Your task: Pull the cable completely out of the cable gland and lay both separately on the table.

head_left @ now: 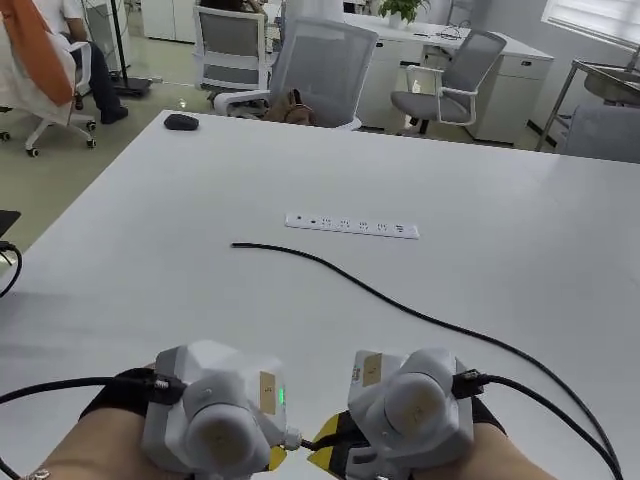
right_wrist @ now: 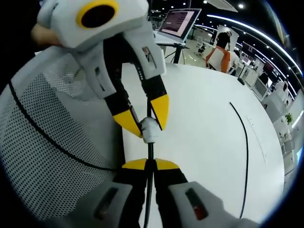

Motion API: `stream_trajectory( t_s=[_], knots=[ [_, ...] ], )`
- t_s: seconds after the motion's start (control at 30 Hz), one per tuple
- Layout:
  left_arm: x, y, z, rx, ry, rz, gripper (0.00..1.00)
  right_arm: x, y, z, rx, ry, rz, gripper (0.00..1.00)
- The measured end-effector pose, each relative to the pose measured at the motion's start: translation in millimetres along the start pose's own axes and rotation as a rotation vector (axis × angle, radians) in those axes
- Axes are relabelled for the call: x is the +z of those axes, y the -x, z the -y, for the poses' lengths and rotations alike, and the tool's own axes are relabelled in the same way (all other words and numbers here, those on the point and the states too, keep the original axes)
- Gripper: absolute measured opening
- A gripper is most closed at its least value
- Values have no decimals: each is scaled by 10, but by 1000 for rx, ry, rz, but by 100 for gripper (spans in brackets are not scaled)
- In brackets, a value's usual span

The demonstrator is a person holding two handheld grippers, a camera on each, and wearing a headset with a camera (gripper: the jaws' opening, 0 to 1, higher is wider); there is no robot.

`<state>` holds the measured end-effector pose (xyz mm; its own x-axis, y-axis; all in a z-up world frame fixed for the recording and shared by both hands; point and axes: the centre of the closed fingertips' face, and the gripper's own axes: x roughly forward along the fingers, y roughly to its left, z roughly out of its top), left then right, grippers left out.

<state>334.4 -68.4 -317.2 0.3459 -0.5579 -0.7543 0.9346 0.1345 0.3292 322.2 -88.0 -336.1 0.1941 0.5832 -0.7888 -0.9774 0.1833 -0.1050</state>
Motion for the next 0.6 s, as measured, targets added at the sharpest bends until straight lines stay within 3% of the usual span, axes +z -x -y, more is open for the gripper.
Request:
stream_trajectory(
  t_s=[0.6],
  knots=[
    [-14, 43, -39, 20, 26, 2, 17, -497, 27, 132, -65, -44, -226, 3]
  ],
)
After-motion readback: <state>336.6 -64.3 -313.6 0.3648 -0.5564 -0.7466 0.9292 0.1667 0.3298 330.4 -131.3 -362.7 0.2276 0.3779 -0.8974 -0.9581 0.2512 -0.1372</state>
